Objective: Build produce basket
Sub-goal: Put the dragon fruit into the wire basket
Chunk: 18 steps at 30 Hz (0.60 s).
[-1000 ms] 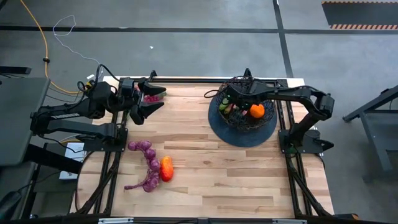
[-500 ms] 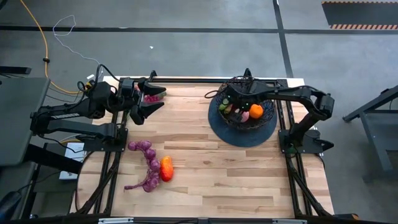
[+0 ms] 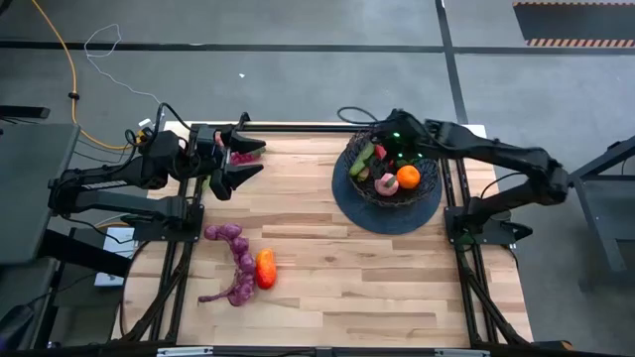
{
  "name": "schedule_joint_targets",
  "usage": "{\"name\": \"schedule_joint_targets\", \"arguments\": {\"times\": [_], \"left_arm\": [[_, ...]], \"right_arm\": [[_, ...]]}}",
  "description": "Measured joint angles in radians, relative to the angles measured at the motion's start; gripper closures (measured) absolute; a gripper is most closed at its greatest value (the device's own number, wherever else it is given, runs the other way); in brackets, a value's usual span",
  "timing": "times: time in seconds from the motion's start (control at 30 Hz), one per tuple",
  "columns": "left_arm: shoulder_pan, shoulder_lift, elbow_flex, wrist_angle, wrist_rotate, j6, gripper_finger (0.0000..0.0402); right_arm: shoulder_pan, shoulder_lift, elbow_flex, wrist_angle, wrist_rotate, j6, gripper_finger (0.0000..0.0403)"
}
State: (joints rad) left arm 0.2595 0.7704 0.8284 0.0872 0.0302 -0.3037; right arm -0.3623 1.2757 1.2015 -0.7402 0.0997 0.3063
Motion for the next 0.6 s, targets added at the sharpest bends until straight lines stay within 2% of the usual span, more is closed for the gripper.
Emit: {"name": "schedule_joint_targets", "arguments": {"times": [0.23, 0.33, 0.4, 0.6], "left_arm": [[0.000, 0.000, 0.000, -0.010, -0.010, -0.001, 0.0062], [0.000, 0.000, 0.000, -0.010, -0.017, 0.042, 0.0062], [0.000, 0.000, 0.000, -0.010, -0.020, 0.064, 0.0062], [0.000, 0.000, 0.000, -0.011, -0.039, 0.072, 0.0062]], "right_arm": [[0.100, -0.111, -0.226, 0.410, -0.013, 0.170, 0.0029], [0.122, -0.112, -0.287, 0.563, -0.095, 0.192, 0.0029], [0.138, -0.110, -0.306, 0.668, -0.139, 0.207, 0.0029], [0.167, -0.110, -0.298, 0.849, -0.136, 0.217, 0.0029]]}}
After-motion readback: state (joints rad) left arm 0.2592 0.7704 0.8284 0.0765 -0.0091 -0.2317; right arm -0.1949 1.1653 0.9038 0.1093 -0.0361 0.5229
